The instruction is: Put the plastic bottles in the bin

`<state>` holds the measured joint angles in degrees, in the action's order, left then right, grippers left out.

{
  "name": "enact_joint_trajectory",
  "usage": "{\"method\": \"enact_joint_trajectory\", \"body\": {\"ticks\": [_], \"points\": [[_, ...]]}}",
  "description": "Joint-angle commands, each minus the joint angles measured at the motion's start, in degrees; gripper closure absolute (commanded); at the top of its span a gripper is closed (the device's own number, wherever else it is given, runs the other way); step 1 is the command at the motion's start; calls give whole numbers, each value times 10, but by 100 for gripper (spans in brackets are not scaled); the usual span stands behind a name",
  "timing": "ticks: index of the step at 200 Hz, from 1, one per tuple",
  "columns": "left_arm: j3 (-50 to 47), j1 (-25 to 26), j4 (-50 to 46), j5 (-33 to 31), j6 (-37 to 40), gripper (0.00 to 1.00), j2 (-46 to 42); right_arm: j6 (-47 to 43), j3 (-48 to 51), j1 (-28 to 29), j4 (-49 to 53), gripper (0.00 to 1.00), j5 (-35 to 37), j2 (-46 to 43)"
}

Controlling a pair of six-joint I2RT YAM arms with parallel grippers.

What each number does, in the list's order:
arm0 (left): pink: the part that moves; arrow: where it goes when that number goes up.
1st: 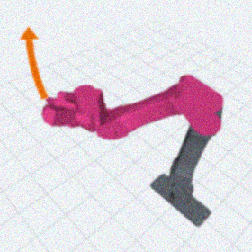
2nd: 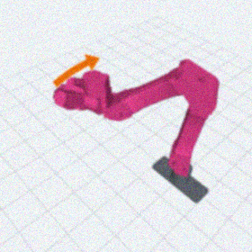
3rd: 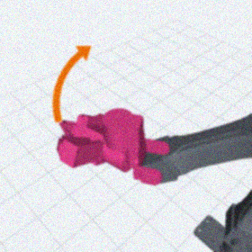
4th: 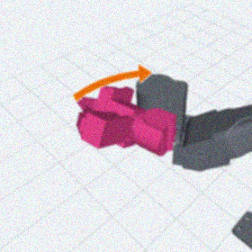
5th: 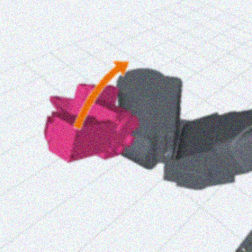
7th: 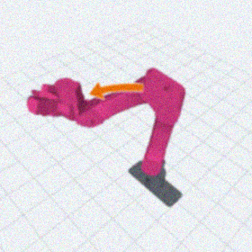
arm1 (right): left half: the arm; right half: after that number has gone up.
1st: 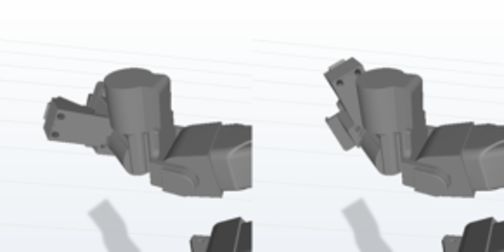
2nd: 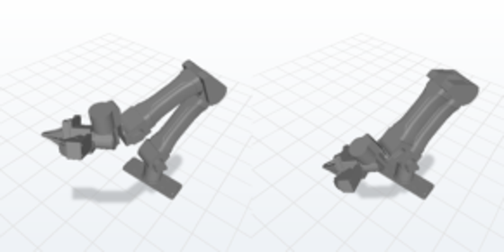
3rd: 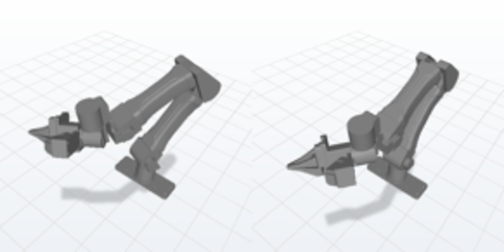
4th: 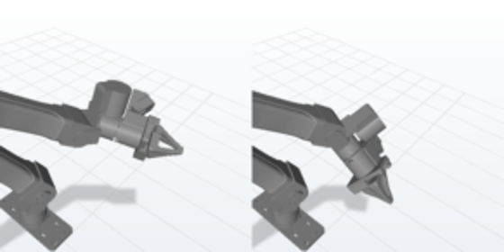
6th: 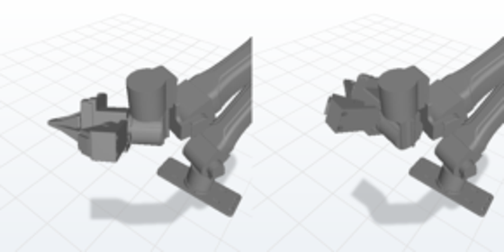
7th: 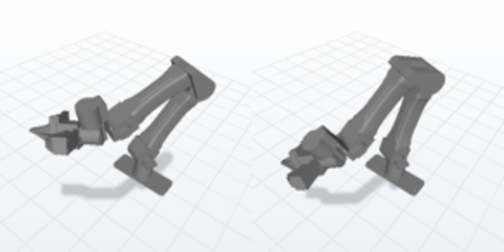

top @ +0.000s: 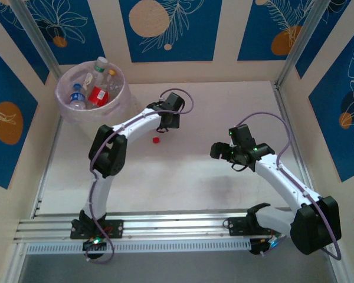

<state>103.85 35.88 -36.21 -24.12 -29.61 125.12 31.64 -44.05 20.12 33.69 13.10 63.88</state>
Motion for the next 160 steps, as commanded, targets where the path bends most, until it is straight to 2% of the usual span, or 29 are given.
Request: {"method": "enact_joint_trajectory", "body": {"ticks": [1,29,81,160], "points": [[32,-9,-22,-23,12,15,29,2,-1,0,2,10,-5,-1],[51,-16,-32,-47,14,14,49,0,2,-1,1,10,-5,1],[58,-32,-27,-32,11,14,70,3,1,-1,-1,10,-9,3],[79,-38,-21,-14,26,30,100,2,-5,-1,1,10,-10,6]]}}
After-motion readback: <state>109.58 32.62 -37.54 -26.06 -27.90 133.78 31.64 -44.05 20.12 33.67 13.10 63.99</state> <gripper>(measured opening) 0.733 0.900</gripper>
